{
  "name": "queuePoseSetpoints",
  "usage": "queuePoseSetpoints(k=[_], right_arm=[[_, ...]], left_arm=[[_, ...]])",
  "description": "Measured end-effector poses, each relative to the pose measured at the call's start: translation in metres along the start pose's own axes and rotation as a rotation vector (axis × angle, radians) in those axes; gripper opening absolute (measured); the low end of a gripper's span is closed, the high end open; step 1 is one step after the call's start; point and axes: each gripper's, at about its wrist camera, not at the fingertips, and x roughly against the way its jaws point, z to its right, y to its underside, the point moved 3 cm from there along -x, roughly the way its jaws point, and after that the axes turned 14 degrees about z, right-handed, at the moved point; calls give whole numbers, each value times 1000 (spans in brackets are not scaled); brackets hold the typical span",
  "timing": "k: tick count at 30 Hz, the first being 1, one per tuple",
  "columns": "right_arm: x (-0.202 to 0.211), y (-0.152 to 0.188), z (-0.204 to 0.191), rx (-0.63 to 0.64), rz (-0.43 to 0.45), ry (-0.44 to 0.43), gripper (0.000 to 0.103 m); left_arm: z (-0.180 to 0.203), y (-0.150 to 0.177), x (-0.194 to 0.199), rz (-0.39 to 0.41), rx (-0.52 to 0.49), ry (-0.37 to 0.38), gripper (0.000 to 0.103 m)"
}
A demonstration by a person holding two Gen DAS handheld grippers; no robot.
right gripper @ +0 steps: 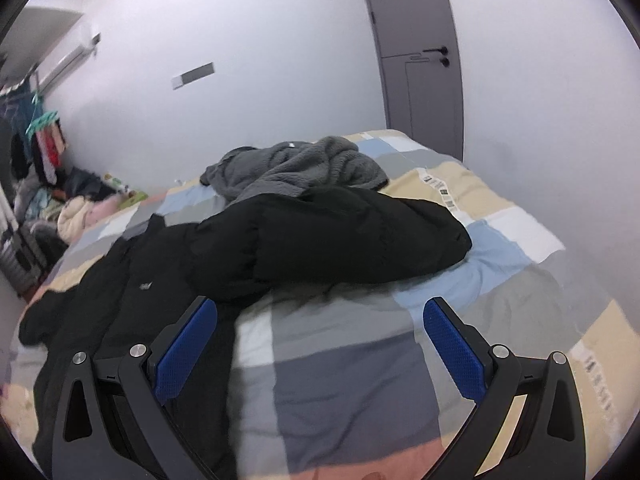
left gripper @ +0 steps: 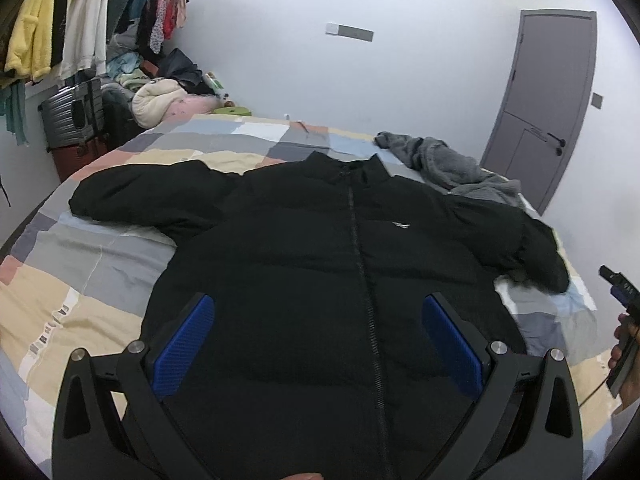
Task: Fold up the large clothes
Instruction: 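Reach the right tool to the sleeve cuff nearest it and grasp it, then lift the sleeve with the right tool and fold it across the jacket body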
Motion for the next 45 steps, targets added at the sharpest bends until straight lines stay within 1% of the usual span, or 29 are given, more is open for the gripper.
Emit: queuePoseSetpoints(k=[2,5,7,10,13,14,17,20,23,24,26,27,28,29,30,31,32,33,34,35,37,39,42,45], right_arm=[[-17,2,12,-14,0,18,103],[-44,9,34,-78,-1,-9,103],[-69,16,59,-177,-20,-20,103],[-98,28,88,-276,-41,-1,103],[-130,45,121,-429,-81,3,103],[-136,48,127,-459,-85,6,103],[-168,60,154,-613,-94,18,102],[-191,69,176,-743,-70,45,101],[-203,63,187,-780,0,50,101],[-209,60,192,-790,26,52,99],[-220,55,200,-818,58,53,95],[-224,52,203,-819,67,55,87],[-231,50,205,-815,67,57,77],[-238,49,207,-813,57,57,72],[-243,49,208,-814,50,52,64],[-249,47,209,-810,45,44,59],[-253,45,209,-798,48,37,57],[-254,42,209,-784,54,36,54],[-254,41,208,-768,64,41,47],[-251,38,208,-746,72,51,43],[-247,34,207,-715,78,56,24],[-239,26,208,-691,88,62,13],[-230,12,208,-665,43,98,7],[-204,-14,205,-598,77,123,5]], left_arm=[[-5,6,-12,-20,13,0,103],[-7,16,-23,-46,20,9,103],[-7,22,-31,-57,17,18,103],[-5,31,-41,-69,8,32,103],[-3,37,-52,-87,-3,30,103],[-2,39,-56,-95,-1,33,103],[-1,43,-62,-109,5,39,103],[-1,45,-70,-110,11,29,103],[-2,46,-75,-103,19,27,103],[-1,45,-75,-91,17,29,103],[1,44,-76,-65,2,20,103],[1,44,-78,-58,-4,18,103],[2,43,-79,-52,-6,20,103],[3,43,-80,-48,-5,24,103],[3,43,-82,-45,-5,24,103],[4,43,-83,-40,-8,21,103],[4,44,-85,-39,-11,20,103],[5,44,-87,-42,-16,17,103],[5,45,-90,-48,-21,15,103],[5,47,-92,-54,-27,15,103],[5,48,-94,-59,-44,13,103],[5,49,-93,-61,-54,10,103],[3,49,-92,-65,-52,18,103],[-1,47,-86,-61,-43,25,103]])
